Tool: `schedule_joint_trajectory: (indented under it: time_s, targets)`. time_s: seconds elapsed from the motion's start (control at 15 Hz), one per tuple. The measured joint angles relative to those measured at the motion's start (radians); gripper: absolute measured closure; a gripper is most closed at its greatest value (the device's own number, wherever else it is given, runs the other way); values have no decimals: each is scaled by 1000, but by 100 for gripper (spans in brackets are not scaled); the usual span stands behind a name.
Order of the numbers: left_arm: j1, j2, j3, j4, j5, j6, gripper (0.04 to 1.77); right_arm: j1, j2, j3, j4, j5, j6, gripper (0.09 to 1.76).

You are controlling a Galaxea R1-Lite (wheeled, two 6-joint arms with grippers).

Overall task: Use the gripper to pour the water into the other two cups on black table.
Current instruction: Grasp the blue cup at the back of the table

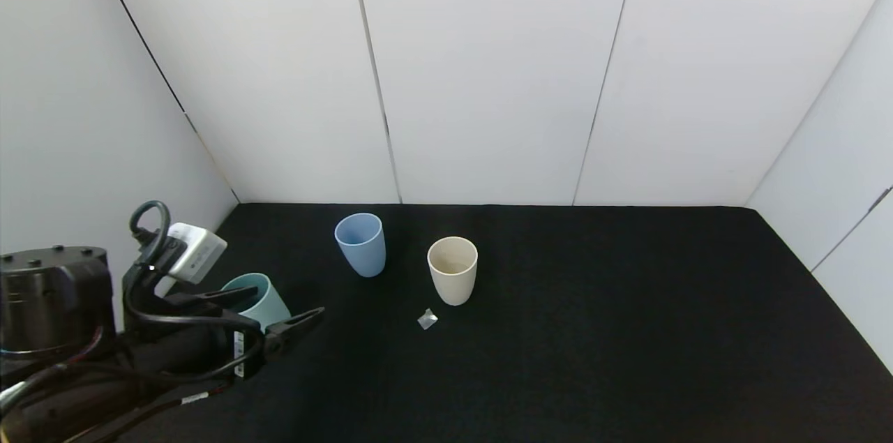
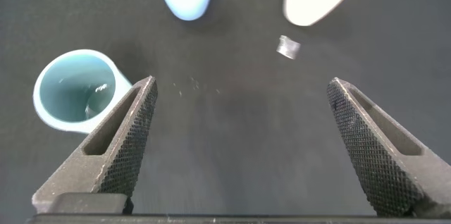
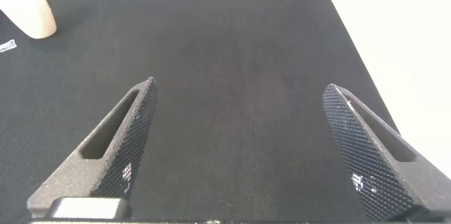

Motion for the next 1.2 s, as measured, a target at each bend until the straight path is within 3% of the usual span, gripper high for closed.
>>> schedule_joint_trajectory:
  time_s: [0.6, 0.93, 1.2]
  targets:
    - [-24, 398, -48, -376, 76, -3, 9, 0, 0, 0, 0, 0, 0, 14]
    - [-25, 538, -159, -406, 78, -9, 9, 0, 0, 0, 0, 0, 0, 14]
    - [-25, 613, -257, -406, 117, -8, 9, 0, 0, 0, 0, 0, 0, 14]
